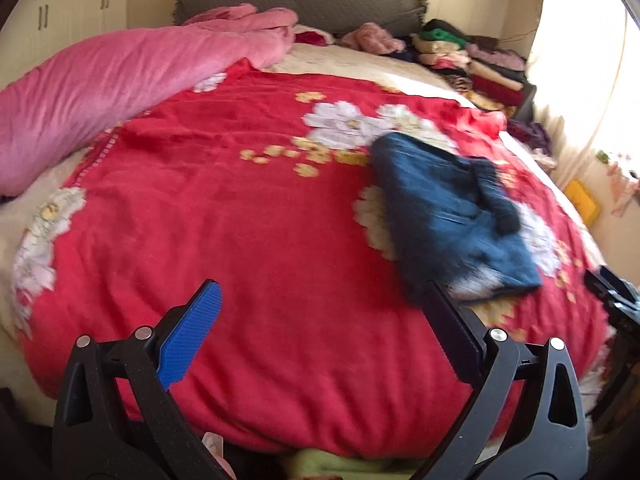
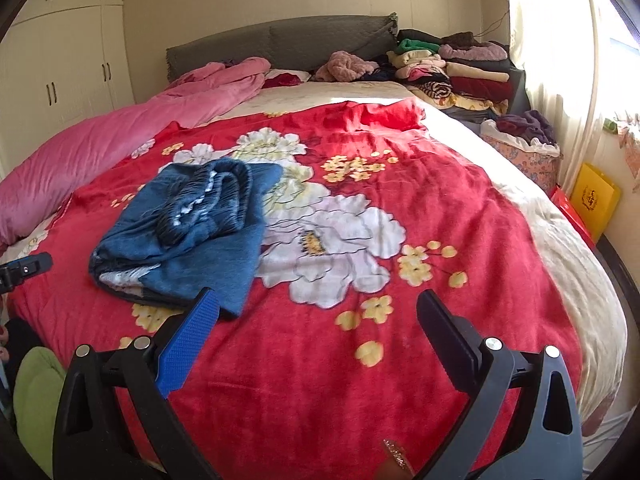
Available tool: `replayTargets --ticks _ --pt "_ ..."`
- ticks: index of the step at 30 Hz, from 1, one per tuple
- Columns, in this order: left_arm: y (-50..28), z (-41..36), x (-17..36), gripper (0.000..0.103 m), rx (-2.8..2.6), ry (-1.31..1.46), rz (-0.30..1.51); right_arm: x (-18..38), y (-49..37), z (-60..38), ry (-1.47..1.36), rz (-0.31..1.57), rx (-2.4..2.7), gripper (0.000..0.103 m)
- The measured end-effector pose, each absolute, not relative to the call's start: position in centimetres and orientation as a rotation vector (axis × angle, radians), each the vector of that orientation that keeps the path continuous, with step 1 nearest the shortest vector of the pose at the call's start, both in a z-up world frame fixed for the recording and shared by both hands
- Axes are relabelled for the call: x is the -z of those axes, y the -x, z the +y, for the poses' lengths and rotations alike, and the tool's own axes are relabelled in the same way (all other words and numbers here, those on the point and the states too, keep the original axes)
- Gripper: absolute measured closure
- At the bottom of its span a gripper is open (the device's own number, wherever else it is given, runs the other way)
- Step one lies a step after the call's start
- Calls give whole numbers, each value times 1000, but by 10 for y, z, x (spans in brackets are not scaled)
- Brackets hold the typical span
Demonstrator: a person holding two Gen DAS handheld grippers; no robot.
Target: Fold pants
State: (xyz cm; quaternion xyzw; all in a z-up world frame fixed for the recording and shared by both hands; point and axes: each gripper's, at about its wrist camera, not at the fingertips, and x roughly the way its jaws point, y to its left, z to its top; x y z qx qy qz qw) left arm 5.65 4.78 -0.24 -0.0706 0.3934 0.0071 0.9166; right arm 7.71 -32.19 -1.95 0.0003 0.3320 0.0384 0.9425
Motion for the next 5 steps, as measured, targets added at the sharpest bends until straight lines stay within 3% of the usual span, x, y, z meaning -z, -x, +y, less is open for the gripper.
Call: replayTargets --ticks 5 --pt "-127 133 22 9 -163 233 926 15 -140 -402 2 682 99 4"
